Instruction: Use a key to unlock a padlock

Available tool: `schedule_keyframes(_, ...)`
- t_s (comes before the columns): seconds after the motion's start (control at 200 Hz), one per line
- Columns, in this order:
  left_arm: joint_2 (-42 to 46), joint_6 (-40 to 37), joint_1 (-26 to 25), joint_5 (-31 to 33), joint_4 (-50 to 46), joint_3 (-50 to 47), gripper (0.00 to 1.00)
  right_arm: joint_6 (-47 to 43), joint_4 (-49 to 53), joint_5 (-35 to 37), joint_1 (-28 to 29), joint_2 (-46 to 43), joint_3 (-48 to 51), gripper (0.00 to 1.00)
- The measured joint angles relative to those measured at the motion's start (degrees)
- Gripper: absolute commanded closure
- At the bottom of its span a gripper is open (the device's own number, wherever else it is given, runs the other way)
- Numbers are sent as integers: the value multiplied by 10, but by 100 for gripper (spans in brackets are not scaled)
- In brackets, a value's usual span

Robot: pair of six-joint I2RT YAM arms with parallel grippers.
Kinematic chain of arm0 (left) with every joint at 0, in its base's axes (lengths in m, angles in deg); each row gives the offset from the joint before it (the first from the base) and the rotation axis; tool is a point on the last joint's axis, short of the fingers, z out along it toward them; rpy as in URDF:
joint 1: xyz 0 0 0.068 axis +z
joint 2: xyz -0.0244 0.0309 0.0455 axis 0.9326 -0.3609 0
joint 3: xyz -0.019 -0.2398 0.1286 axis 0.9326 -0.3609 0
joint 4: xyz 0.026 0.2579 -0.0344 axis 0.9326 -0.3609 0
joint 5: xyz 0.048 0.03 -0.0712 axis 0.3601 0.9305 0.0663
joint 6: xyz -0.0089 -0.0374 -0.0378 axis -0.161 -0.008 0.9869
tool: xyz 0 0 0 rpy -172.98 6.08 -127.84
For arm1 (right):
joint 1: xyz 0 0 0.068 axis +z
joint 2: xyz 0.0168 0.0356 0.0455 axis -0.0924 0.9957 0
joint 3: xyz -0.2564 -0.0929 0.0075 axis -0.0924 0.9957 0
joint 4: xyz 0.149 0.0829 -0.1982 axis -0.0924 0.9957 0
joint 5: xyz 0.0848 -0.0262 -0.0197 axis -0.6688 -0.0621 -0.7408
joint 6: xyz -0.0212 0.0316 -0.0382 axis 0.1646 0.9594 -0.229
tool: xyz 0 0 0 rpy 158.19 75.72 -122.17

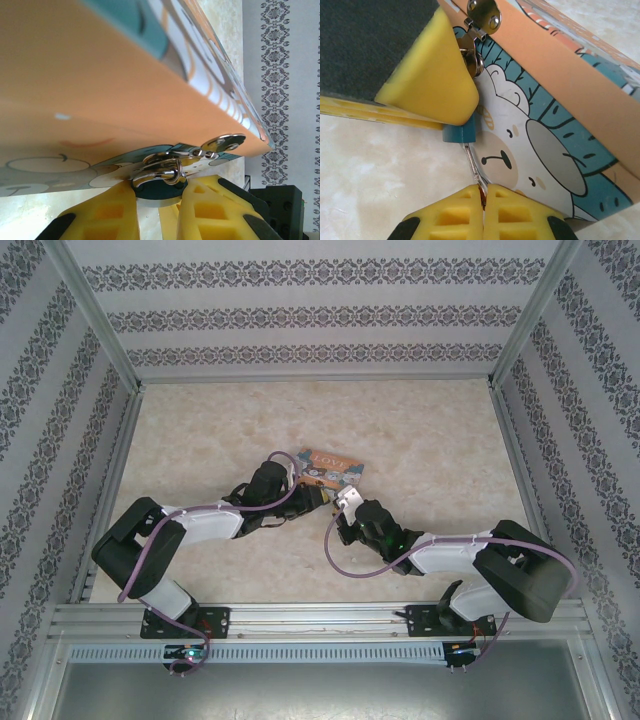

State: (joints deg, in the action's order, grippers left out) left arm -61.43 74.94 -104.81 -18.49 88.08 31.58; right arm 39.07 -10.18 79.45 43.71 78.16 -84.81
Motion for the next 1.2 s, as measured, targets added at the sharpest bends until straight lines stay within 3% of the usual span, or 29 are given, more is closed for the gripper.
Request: schedule_keyframes(1.199,3,5,-4,2,-2,0,81,5,-62,-17,-5,5,26,100)
